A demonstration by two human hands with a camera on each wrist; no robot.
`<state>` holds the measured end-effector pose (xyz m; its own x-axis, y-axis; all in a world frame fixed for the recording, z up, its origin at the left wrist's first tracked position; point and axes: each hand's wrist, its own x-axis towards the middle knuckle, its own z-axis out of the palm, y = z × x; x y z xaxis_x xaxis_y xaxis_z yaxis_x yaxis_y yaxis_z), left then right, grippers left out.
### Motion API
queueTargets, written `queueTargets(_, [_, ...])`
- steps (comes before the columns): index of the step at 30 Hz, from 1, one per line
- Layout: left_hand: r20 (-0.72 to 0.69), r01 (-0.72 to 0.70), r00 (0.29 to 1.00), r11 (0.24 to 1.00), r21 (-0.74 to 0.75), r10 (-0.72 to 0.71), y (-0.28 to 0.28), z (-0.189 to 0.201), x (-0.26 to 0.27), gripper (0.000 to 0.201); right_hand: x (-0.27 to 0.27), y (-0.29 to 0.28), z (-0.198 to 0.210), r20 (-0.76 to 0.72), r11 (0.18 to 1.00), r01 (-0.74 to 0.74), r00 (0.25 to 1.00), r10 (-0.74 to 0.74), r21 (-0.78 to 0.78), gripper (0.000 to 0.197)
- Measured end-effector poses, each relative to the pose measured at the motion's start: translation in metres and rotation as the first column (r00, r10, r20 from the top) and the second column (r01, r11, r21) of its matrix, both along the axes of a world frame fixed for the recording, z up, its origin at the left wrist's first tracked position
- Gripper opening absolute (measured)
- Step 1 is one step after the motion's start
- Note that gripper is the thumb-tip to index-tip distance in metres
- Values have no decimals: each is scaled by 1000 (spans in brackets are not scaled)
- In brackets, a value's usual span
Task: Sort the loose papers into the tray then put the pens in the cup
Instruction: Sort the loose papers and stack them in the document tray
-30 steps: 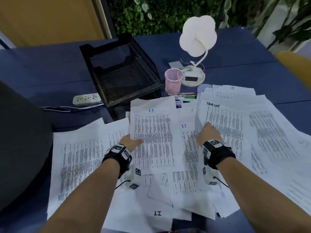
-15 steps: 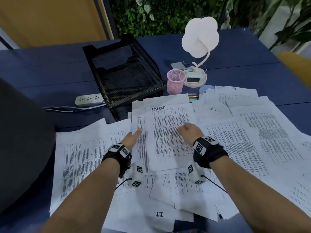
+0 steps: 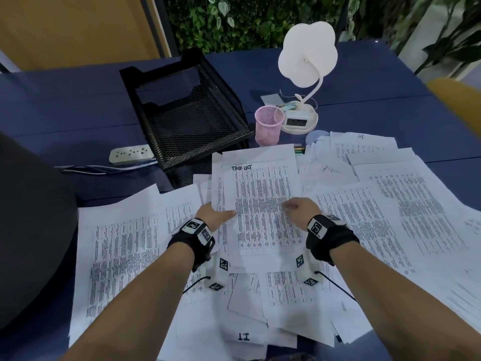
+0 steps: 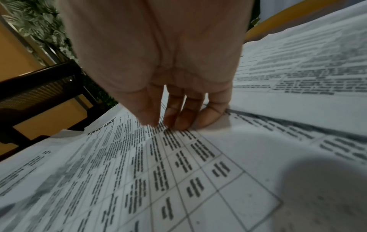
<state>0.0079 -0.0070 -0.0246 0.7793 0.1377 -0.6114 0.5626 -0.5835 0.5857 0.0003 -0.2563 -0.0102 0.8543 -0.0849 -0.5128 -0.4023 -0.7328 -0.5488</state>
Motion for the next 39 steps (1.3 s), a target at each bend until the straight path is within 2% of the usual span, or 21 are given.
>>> queueTargets(1, [9,-4,1000,1000,6,4,-3,-1,0,78,1,-4,1,31,995,63,998,-60,-75,35])
queueTargets(3, [42,-45,998,999,25,43,-4,-3,2,58,-2,-13,1,48,936,135,991,-126,-325,38])
queueTargets(5, [52,-111,993,993,42,109,-1,-3,5,54,-5,-22,-3,26,888,149,988,-153,-436,51])
queueTargets(8, [32,-126,992,989,83,123,7,-10,10,65,-5,-30,-9,29,894,180,982,-185,-411,68])
queueTargets(13, [-26,-87,996,993,84,90,12,-11,12,69,-4,-30,-11,55,880,176,984,-169,-442,68])
queueTargets(17, [-45,-80,995,994,68,84,15,-10,12,65,1,-41,-2,-84,843,24,993,-82,-537,55])
queueTargets(19, [-52,-63,996,995,72,67,14,-6,11,62,2,-45,4,-46,853,18,998,-49,-521,41])
queueTargets(23, [-69,-37,997,996,80,42,17,-10,12,78,11,-32,23,121,924,209,976,-179,-319,26])
queueTargets(25, [-82,-27,996,997,77,33,17,-9,11,82,16,-13,33,201,950,310,934,-295,-47,14])
queueTargets(26, [-82,-23,996,997,75,29,17,-9,11,84,19,-2,38,188,931,338,914,-359,137,19])
queueTargets(27, [-85,-18,996,998,66,24,17,-6,10,86,20,8,43,104,853,366,897,-430,372,23])
queueTargets(28, [-83,-21,996,998,63,26,18,-10,11,87,20,17,51,-48,714,401,887,-460,574,23])
queueTargets(29, [-78,-19,997,998,56,23,18,-8,9,86,20,20,55,-151,619,428,881,-449,659,28])
queueTargets(30, [-67,-16,998,999,47,19,19,-10,9,85,21,20,55,-159,644,416,894,-418,642,35])
queueTargets(31, [-59,-4,998,999,42,6,18,-7,7,81,21,16,52,-90,758,367,920,-381,539,40])
queueTargets(32, [-46,2,999,1000,30,-1,18,-9,8,74,21,9,46,6,879,312,942,-337,361,41])
queueTargets(33, [-37,9,999,1000,17,-8,18,-7,7,65,22,0,36,76,948,280,953,-293,150,39])
queueTargets(35, [-44,18,999,999,-39,-20,19,-6,6,58,20,-17,20,37,945,285,958,-283,-162,39])
queueTargets(36, [-39,17,999,996,-82,-21,22,-9,6,66,16,-22,16,-24,928,273,957,-288,-254,41])
queueTargets(38, [-49,-24,999,990,-137,17,23,-11,6,96,9,-28,9,-84,923,259,952,-293,-283,43])
queueTargets(39, [-63,-51,997,984,-173,40,19,-7,6,99,8,-30,4,-65,936,253,959,-276,-245,41])
